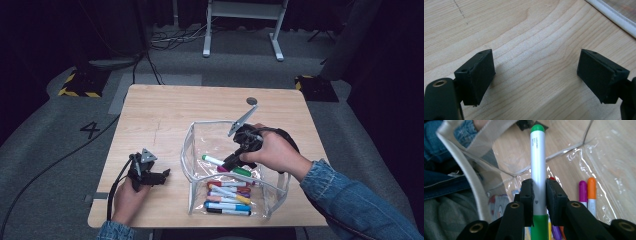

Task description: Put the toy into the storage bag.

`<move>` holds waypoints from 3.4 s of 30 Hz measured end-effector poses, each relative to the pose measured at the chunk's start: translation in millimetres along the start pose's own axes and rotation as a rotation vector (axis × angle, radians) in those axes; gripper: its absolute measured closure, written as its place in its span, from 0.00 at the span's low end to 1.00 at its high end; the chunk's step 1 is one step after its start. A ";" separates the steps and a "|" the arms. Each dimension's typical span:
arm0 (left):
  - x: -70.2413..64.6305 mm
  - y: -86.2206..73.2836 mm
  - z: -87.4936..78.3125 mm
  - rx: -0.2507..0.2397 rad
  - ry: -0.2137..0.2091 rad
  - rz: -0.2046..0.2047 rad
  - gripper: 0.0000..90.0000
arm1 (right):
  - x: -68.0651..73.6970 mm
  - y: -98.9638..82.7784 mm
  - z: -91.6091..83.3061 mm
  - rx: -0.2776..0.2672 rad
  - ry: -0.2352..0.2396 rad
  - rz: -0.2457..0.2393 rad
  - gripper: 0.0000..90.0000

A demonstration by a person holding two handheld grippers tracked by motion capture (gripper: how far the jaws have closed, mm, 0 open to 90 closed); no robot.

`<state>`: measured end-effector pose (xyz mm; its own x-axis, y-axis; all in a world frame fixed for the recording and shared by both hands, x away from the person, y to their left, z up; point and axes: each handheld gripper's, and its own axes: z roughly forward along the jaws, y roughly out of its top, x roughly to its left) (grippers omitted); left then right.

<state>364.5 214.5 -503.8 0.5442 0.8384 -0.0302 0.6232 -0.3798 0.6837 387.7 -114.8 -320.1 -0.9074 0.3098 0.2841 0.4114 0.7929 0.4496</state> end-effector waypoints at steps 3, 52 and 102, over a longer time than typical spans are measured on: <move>0.0 0.0 0.0 0.000 -0.001 0.000 0.16 | -2.0 -2.7 11.8 0.026 0.013 -0.014 0.85; 0.4 0.3 0.3 0.000 -0.004 0.004 0.16 | -5.4 -39.5 -58.4 -0.227 -0.243 0.021 0.45; 0.2 0.3 0.3 0.000 -0.003 0.003 0.16 | -132.5 -319.9 -50.2 -0.131 -0.604 0.722 0.59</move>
<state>365.0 214.5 -503.9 0.5479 0.8360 -0.0306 0.6212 -0.3822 0.6841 380.6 -435.8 -459.1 -0.3055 0.9502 0.0606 0.8635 0.2497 0.4381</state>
